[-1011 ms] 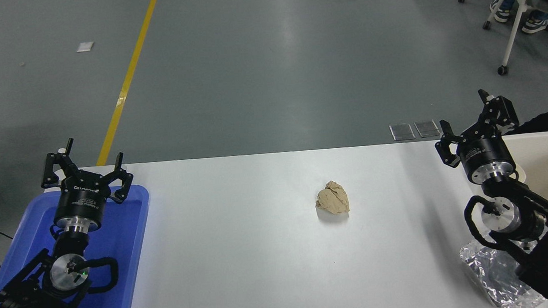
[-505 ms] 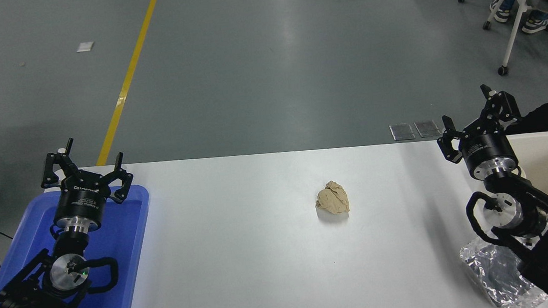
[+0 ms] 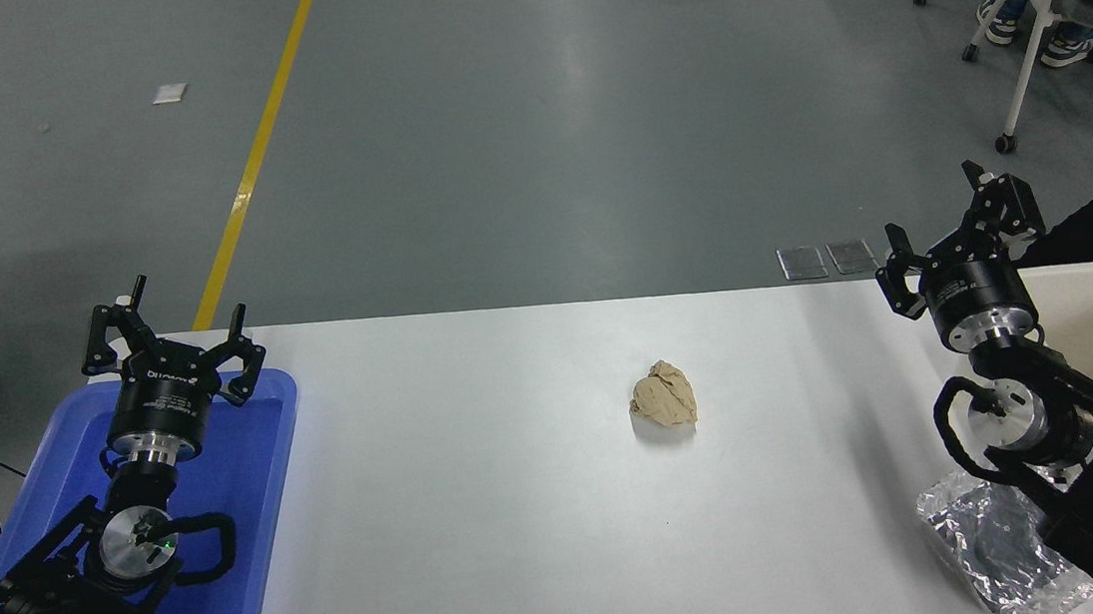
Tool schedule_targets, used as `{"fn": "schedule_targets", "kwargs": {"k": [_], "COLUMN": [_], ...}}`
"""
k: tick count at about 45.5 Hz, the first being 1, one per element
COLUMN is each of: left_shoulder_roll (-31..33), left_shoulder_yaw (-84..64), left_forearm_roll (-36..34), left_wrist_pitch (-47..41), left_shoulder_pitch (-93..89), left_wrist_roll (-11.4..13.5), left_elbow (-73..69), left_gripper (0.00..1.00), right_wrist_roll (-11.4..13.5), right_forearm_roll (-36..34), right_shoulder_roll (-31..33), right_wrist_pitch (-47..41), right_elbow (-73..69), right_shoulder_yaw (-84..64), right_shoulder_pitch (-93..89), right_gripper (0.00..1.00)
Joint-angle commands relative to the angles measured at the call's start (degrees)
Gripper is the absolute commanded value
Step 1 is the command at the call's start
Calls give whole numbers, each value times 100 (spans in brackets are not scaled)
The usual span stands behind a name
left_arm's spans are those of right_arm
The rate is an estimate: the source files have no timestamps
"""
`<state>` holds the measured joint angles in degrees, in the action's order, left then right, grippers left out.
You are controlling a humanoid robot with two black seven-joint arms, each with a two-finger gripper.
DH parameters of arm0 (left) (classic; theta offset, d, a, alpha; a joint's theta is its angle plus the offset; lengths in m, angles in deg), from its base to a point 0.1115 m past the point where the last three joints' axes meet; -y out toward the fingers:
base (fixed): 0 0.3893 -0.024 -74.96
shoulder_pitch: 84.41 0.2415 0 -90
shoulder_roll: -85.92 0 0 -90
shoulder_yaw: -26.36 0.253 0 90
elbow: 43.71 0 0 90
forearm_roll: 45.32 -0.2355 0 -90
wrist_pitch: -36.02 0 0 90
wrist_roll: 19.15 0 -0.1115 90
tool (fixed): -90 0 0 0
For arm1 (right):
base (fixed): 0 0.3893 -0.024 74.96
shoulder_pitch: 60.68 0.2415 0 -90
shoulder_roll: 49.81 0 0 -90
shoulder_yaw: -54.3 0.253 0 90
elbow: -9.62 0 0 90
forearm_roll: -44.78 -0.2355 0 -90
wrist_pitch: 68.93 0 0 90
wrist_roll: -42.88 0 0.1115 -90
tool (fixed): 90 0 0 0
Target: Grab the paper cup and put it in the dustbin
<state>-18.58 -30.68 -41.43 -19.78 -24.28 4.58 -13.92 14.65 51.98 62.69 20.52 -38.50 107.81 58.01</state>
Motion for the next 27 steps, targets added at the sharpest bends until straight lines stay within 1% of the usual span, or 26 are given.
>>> {"fn": "schedule_targets", "kwargs": {"k": [1, 8, 11, 13, 21, 24, 27], "left_shoulder_roll": [0, 0, 0, 0, 0, 0, 0], "left_shoulder_yaw": [0, 0, 0, 0, 0, 0, 0], "left_forearm_roll": [6, 6, 6, 6, 6, -3, -3], "left_wrist_pitch": [0, 0, 0, 0, 0, 0, 0], "left_shoulder_pitch": [-1, -1, -1, -1, -1, -1, -1], "left_wrist_roll": [1, 9, 1, 1, 1, 1, 1], "left_elbow": [0, 0, 0, 0, 0, 0, 0], "left_gripper": [100, 100, 100, 100, 100, 100, 100], "right_wrist_roll": [28, 72, 168, 309, 1126, 1258, 1294], "right_forearm_roll": [-8, -25, -8, -17, 1, 1, 19], "right_shoulder_roll": [518, 1283, 1687, 1933, 2646, 2716, 2708], "right_wrist_pitch": [46, 55, 64, 64, 11, -7, -33], "right_elbow": [-31, -31, -31, -31, -31, -22, -22], "right_shoulder_yaw": [-507, -1403, -2052, -2597, -5180, -6147, -7088], "right_shoulder_pitch": [242, 716, 1076, 1419, 3044, 3677, 4258], "right_gripper": [100, 100, 100, 100, 100, 100, 100]}}
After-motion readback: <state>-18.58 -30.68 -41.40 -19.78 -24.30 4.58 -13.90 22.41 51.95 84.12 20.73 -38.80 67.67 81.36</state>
